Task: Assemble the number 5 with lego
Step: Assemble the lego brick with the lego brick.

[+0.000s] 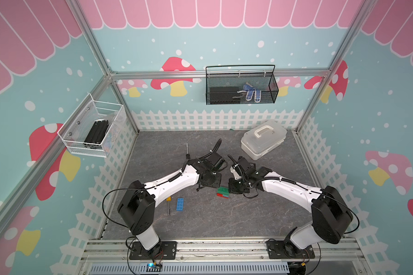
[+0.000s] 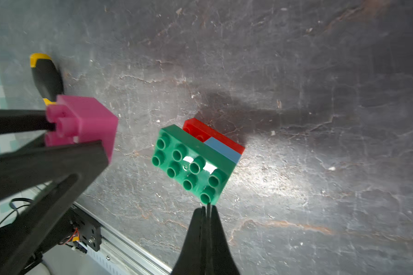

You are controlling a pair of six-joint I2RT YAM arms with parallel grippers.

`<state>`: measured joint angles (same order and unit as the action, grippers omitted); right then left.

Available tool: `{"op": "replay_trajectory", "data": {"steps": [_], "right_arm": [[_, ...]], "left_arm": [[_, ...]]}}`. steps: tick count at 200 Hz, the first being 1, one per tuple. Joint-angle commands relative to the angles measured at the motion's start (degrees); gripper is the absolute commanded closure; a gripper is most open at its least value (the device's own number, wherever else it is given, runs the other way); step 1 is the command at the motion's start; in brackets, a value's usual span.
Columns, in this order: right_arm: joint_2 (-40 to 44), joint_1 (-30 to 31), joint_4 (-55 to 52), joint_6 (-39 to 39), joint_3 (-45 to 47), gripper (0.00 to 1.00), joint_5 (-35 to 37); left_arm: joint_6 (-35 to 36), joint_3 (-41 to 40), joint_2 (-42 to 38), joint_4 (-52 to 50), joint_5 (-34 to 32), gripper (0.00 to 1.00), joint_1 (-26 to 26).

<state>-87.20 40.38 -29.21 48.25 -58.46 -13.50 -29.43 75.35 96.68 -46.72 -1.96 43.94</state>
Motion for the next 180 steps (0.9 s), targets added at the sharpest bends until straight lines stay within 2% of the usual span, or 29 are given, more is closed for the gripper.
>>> {"op": "replay_trajectory", "data": {"steps": [1, 37, 180], "right_arm": [[1.9, -0.38, 3.73, 3.12, 1.44, 1.0, -1.48], [1.54, -0.73, 7.12, 4.13, 3.23, 1.0, -3.01], [-2.57, -1.36, 8.33, 3.96, 6.94, 1.0, -2.83]], "left_arm": [[-1.16, -0.31, 0.04, 0.82, 0.38, 0.73, 0.79], [-1.57, -0.38, 0.33, 1.19, 0.79, 0.73, 1.32], [-1.68, 0.67, 3.24, 1.91, 1.82, 0.73, 3.51]]}}
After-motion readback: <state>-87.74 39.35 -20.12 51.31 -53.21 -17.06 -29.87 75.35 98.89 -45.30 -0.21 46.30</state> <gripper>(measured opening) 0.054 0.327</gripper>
